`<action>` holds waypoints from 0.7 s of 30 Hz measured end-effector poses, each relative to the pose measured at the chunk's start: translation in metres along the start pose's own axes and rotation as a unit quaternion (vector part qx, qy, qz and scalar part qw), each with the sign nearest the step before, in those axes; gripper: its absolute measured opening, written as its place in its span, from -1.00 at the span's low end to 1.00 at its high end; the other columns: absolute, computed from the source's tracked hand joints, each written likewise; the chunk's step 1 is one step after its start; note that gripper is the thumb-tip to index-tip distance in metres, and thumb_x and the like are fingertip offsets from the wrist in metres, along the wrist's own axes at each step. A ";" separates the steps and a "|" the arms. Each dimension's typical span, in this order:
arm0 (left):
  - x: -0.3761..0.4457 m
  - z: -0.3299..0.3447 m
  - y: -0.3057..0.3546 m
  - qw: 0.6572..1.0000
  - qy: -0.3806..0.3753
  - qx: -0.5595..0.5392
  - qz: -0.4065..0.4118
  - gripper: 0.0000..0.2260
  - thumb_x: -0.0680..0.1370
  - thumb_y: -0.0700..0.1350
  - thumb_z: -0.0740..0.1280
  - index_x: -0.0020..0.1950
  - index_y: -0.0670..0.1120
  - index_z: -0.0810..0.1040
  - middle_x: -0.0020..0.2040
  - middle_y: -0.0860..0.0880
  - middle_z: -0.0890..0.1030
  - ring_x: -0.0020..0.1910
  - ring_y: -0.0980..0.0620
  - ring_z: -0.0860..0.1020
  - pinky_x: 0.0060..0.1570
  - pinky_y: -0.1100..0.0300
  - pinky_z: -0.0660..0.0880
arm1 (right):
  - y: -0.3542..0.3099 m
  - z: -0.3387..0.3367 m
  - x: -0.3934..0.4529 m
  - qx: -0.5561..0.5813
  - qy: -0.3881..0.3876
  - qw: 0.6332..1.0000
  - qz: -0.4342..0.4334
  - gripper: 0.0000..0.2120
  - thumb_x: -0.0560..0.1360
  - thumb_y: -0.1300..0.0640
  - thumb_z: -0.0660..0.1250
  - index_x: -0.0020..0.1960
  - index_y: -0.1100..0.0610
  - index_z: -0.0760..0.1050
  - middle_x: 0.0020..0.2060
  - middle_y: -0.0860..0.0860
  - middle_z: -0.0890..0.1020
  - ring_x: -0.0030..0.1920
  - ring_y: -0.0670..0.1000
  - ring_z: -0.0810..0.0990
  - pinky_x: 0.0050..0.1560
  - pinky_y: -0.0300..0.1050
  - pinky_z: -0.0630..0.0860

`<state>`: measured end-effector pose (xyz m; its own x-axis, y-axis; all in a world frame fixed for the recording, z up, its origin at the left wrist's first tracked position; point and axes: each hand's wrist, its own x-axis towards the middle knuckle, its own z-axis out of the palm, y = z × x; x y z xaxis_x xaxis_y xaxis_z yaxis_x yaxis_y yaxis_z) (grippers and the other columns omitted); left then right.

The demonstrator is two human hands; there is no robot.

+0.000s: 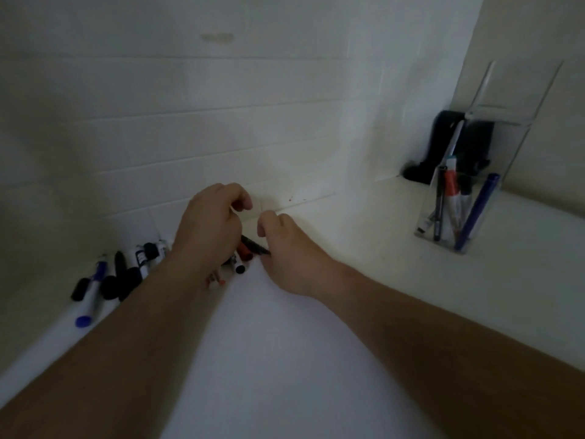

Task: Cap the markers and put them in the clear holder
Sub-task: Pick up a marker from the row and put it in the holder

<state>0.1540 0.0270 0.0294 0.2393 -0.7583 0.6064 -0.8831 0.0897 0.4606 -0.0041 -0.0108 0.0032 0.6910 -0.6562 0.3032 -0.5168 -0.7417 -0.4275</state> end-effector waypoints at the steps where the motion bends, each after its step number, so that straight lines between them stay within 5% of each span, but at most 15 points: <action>1: -0.001 0.001 0.002 1.000 -0.014 -0.005 -0.001 -0.62 0.36 -0.43 0.16 -0.10 0.02 0.54 -0.07 0.01 0.56 -0.04 -0.03 0.49 -0.07 0.11 0.42 | 0.003 -0.003 0.001 -0.028 -0.012 0.999 0.012 -0.66 0.55 0.25 0.29 0.26 0.13 0.28 0.08 0.15 0.41 -0.05 0.14 0.50 -0.09 0.04 0.51; 4: -0.002 0.001 0.002 0.996 -0.088 0.020 0.003 -0.72 0.38 -0.31 0.26 -0.08 0.05 0.57 -0.14 0.11 0.53 -0.07 0.00 0.47 -0.12 0.12 0.39 | 0.024 -0.019 -0.004 -0.139 -0.047 0.988 0.053 -0.55 0.56 0.19 0.23 0.40 0.12 0.18 0.11 0.19 0.43 0.06 0.23 0.52 -0.08 -0.01 0.43; 8: -0.003 -0.001 -0.003 0.972 -0.218 0.087 0.011 -0.76 0.34 -0.04 0.32 -0.02 0.20 0.50 -0.09 0.22 0.46 0.05 0.04 0.33 0.01 0.09 0.28 | 0.063 -0.041 -0.027 -0.212 -0.013 0.973 0.091 -0.79 0.64 0.11 0.07 0.26 0.04 0.22 -0.06 0.05 0.46 -0.10 0.18 0.58 -0.15 0.03 0.50; 12: -0.002 -0.001 -0.002 0.946 -0.286 0.151 -0.004 -0.69 0.29 0.07 0.20 0.01 0.23 0.49 -0.01 0.15 0.47 0.08 0.01 0.32 0.15 0.01 0.32 | 0.087 -0.048 -0.042 -0.126 0.041 0.985 0.107 -0.88 0.69 -0.03 0.07 0.17 -0.03 0.30 -0.28 -0.05 0.50 -0.35 0.01 0.49 -0.36 -0.06 0.42; 21: -0.003 0.009 0.008 0.942 -0.296 0.157 -0.012 -0.87 0.42 0.06 0.35 -0.05 0.20 0.56 -0.01 0.13 0.52 -0.01 0.07 0.53 0.14 0.05 0.45 | 0.091 -0.049 -0.044 -0.034 0.046 0.992 0.109 -0.87 0.67 -0.10 0.10 0.13 -0.13 0.37 -0.32 -0.04 0.53 -0.32 0.04 0.52 -0.28 -0.01 0.48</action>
<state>0.1426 0.0241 0.0255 0.0765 -0.9932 0.0882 -0.9784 -0.0577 0.1985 -0.1068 -0.0562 -0.0072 0.5112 -0.8100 0.2873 -0.6848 -0.5859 -0.4334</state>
